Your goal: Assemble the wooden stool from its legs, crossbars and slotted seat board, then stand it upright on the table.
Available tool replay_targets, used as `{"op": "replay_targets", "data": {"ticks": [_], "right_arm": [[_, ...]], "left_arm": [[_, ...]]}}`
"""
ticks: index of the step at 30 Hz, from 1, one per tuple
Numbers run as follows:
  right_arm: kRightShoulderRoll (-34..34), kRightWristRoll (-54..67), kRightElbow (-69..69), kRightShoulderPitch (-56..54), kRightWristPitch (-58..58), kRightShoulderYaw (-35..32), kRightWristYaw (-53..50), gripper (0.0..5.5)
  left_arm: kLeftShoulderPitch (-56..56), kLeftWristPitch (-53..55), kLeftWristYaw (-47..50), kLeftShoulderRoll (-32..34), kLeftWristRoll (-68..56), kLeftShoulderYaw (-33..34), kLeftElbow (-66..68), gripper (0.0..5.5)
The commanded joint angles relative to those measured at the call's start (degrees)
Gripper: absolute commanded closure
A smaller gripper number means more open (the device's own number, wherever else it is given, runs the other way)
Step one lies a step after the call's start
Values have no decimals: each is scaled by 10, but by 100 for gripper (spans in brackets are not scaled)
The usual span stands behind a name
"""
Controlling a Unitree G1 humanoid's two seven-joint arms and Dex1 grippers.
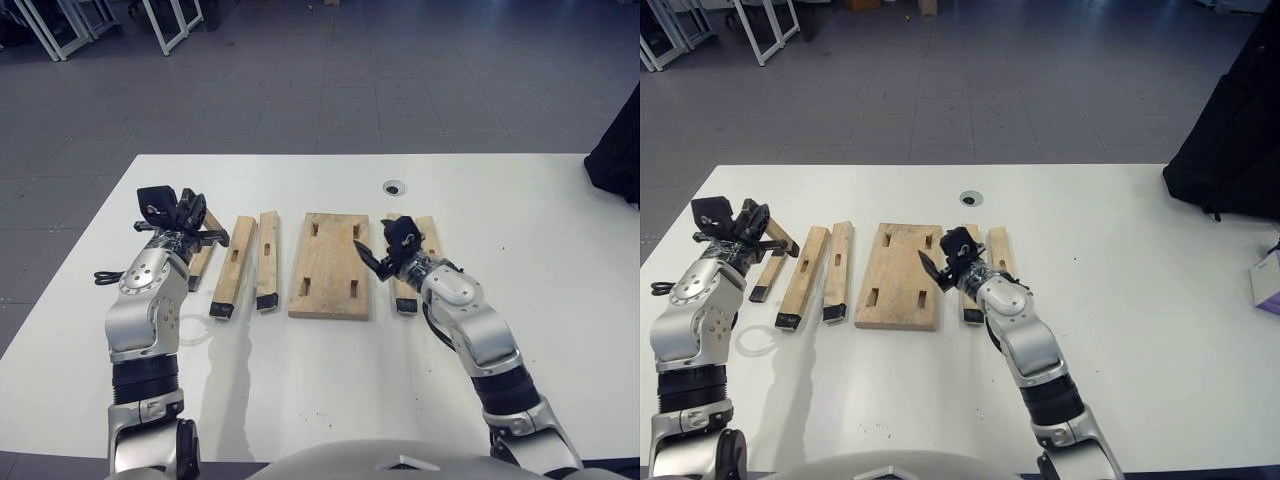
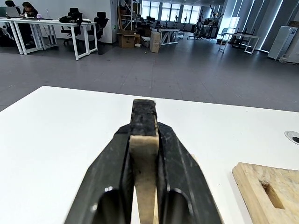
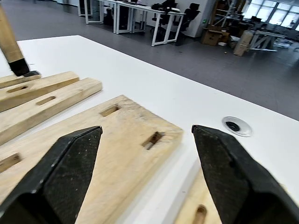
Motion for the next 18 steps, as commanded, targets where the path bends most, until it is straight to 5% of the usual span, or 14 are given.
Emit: {"op": "replay_targets", "data": {"ticks": [1, 18], "right_arm": [[29, -24, 8, -9, -20, -25, -65, 195], [30, -53, 4, -3, -56, -22, -81, 195]], "left_arm": [[4, 13, -6, -8, 3, -8, -17, 509], [47, 24, 4, -29, 36, -26, -75, 509]]}}
